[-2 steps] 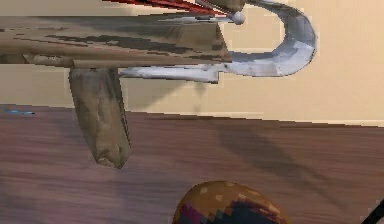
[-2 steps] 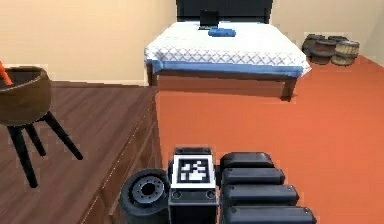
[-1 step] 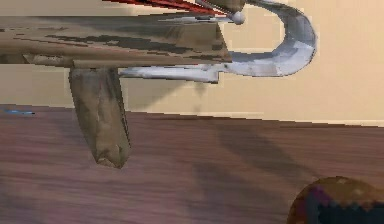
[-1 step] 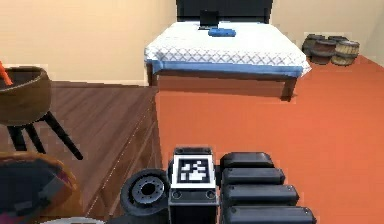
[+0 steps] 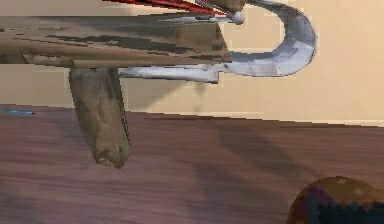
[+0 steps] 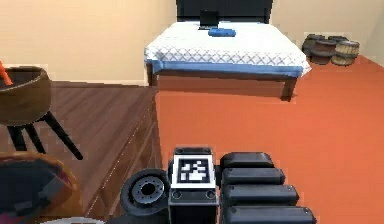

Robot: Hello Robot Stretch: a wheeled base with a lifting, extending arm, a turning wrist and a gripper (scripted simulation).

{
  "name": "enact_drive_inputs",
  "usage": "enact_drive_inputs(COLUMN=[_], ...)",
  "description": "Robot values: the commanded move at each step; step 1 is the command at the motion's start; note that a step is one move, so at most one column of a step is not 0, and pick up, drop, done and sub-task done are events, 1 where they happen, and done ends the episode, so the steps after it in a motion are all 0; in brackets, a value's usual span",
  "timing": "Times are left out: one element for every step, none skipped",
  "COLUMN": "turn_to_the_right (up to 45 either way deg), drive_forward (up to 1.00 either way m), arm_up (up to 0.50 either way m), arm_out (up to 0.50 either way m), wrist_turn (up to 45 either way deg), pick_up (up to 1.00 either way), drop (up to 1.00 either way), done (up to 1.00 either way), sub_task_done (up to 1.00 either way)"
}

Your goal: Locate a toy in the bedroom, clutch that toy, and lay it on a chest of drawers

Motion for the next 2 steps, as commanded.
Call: enact_drive_inputs(turn_to_the_right=[0.0, 0.0], drive_forward=[0.0, 0.0], arm_up=[0.0, 0.0], arm_out=[0.0, 0.0], wrist_turn=[0.0, 0.0], pick_up=[0.0, 0.0], drop=[1.0, 0.0], done=[0.0, 1.0], sub_task_done=[0.0, 0.0])
